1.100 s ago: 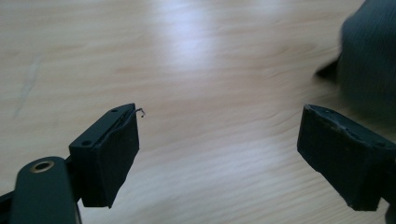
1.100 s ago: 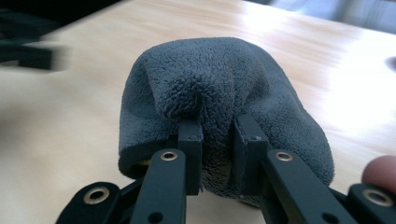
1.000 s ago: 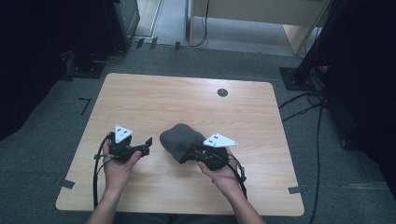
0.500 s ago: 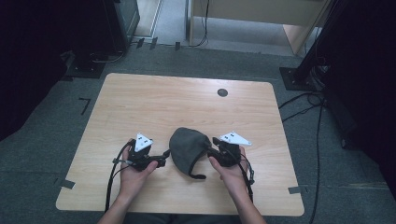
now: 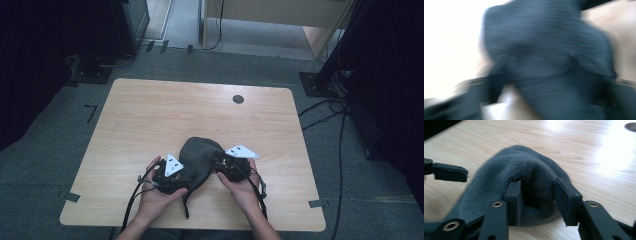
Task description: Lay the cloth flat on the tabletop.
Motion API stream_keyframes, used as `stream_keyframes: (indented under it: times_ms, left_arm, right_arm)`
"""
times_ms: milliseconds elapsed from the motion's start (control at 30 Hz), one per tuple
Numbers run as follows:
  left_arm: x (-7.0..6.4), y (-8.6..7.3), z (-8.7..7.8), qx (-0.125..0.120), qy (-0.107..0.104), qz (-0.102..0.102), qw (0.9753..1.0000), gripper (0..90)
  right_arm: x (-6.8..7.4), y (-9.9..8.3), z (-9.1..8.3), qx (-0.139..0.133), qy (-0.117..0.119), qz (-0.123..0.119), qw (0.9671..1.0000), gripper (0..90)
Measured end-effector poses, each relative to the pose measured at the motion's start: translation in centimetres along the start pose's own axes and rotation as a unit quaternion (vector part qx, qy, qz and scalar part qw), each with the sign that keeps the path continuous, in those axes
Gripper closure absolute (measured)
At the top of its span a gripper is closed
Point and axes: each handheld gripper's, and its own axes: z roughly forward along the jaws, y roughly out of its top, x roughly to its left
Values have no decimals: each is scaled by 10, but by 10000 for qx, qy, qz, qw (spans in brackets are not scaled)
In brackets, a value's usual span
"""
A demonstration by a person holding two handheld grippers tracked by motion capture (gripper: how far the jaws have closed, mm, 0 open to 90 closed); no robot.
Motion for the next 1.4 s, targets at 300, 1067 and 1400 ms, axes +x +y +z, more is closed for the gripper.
stream_keyframes:
  times_ms: [300,1067,1400]
  left_arm:
    - [27,2,-24,-346,-1098,-359,9927,673]
    - [26,-8,-6,181,-300,-282,9990,814]
    - [42,20,-64,-766,-550,-365,9949,819]
  right_arm:
    - [-10,-7,-14,42,-67,208,9998,475]
    - [-14,-26,8,304,27,400,9987,784]
    - [-13,10,-38,-234,336,-181,9990,815]
